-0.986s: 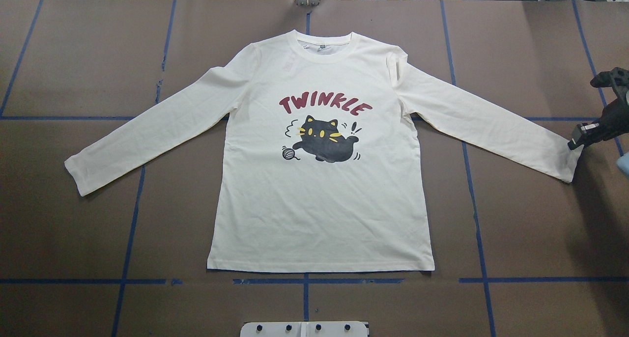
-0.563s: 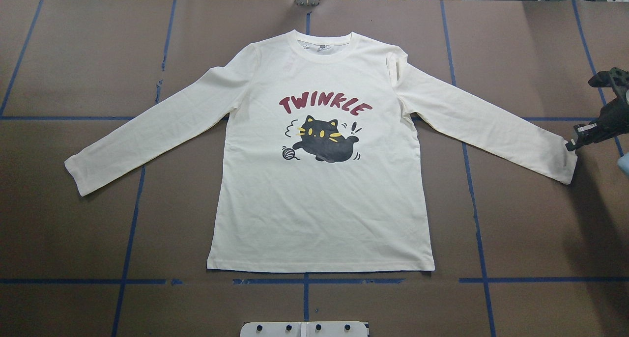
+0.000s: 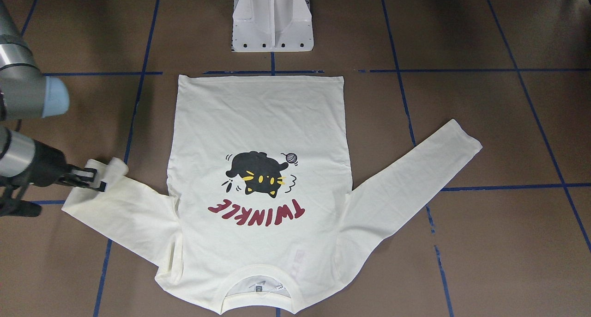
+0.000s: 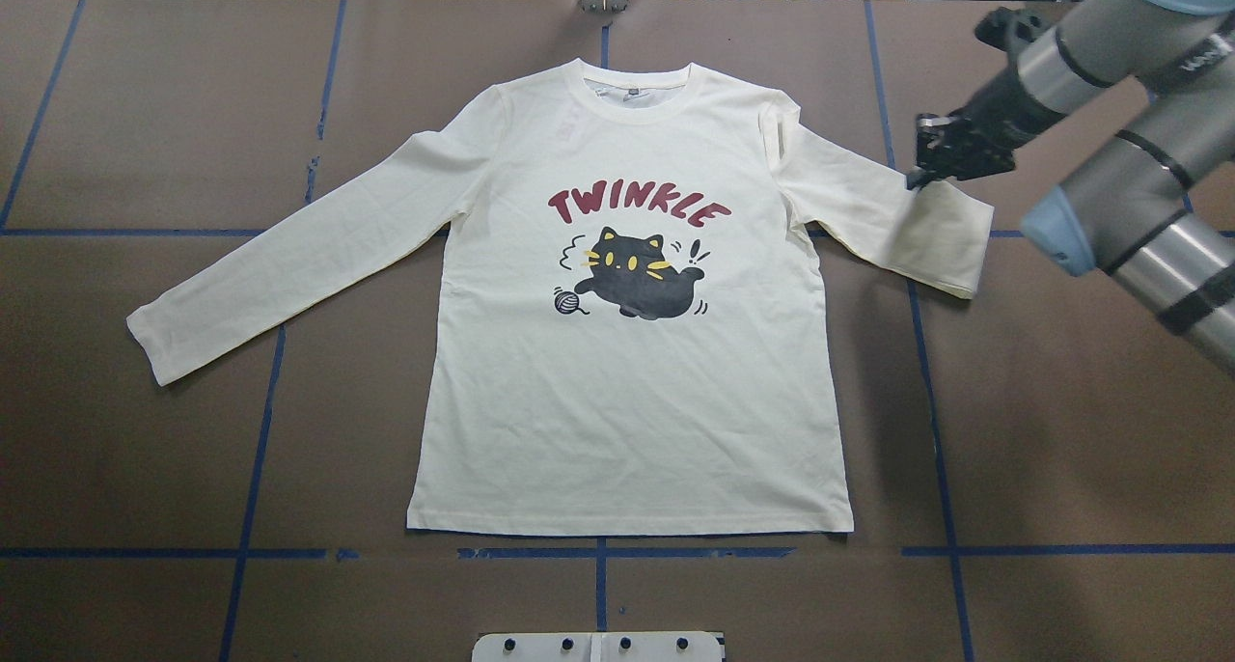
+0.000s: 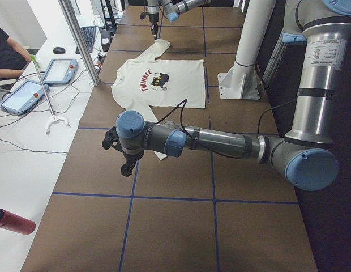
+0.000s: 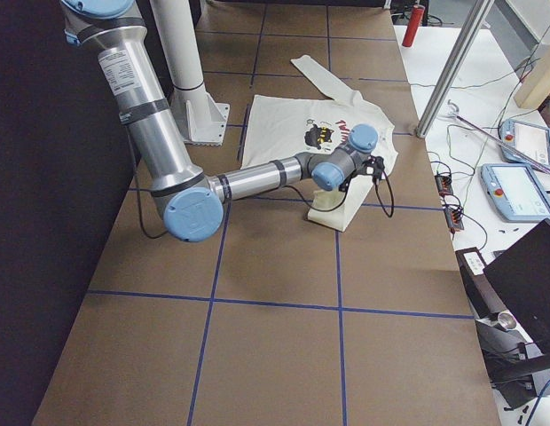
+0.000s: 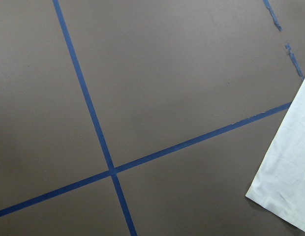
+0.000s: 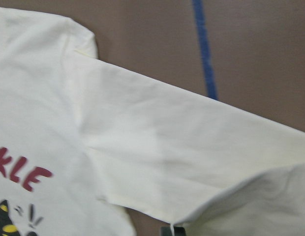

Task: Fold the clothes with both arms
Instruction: 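Grasp the sleeve cuff with the right gripper and fold it across the shirt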

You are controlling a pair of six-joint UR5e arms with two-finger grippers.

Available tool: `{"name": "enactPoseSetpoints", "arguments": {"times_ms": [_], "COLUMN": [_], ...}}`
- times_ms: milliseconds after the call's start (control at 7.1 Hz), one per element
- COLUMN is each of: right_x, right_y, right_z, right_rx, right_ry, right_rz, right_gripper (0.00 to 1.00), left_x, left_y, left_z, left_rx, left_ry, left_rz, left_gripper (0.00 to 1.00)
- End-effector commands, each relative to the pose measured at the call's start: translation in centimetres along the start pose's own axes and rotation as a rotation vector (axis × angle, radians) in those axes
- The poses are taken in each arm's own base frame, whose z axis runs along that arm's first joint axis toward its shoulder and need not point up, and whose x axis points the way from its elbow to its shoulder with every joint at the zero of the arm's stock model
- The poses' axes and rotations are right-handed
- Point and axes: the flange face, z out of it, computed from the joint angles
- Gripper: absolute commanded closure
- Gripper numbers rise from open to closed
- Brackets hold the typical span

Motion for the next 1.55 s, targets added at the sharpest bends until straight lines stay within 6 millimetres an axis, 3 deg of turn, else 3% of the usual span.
{"name": "enactPoseSetpoints", "arguments": {"times_ms": [0,141,282,422,563,704,845,986,1126,1267,1408], "right_x": [-25.3,-35.4,-39.5,-41.7,-43.5,-44.9,-45.7,-46.2,-47.1,-47.8,-44.5], "right_y": [6.2,8.7,11.2,14.6,18.7,21.0,22.2,22.3,22.5,21.8,20.3], "right_z": [7.1,10.5,11.9,13.6,16.8,17.3,17.4,17.1,16.0,12.7,8.9], "right_rx": [0.172,0.208,0.220,0.263,0.310,0.295,0.297,0.335,0.340,0.353,0.352], "right_ry": [-0.054,-0.050,-0.057,-0.062,-0.044,-0.056,-0.063,-0.073,-0.100,-0.151,-0.141], "right_rz": [0.090,0.077,0.048,0.018,-0.010,-0.028,-0.036,-0.013,0.023,0.047,0.083], "right_gripper": [1.00,1.00,1.00,1.00,1.00,1.00,0.41,0.06,0.01,0.01,0.01], "left_x": [0.1,0.3,1.0,1.6,2.4,3.8,4.8,6.3,11.6,13.8,15.5], "left_y": [-0.1,-0.1,-0.4,-0.5,-0.8,-1.2,-1.2,-1.6,-2.9,-3.0,-2.8], "left_z": [-0.1,-0.1,-0.7,-1.2,-1.7,-2.8,-3.5,-2.0,2.3,5.8,8.8], "left_rx": [0.002,0.005,0.015,0.025,0.037,0.056,0.068,0.046,0.012,0.003,-0.039], "left_ry": [0.000,0.000,-0.001,-0.002,-0.003,-0.004,-0.005,0.020,0.082,0.090,0.076], "left_rz": [0.002,-0.004,0.001,-0.017,-0.027,-0.003,0.013,-0.042,-0.039,-0.053,-0.147], "left_gripper": [0.00,0.00,0.00,0.00,0.00,0.00,0.00,0.00,0.00,0.00,0.00]}}
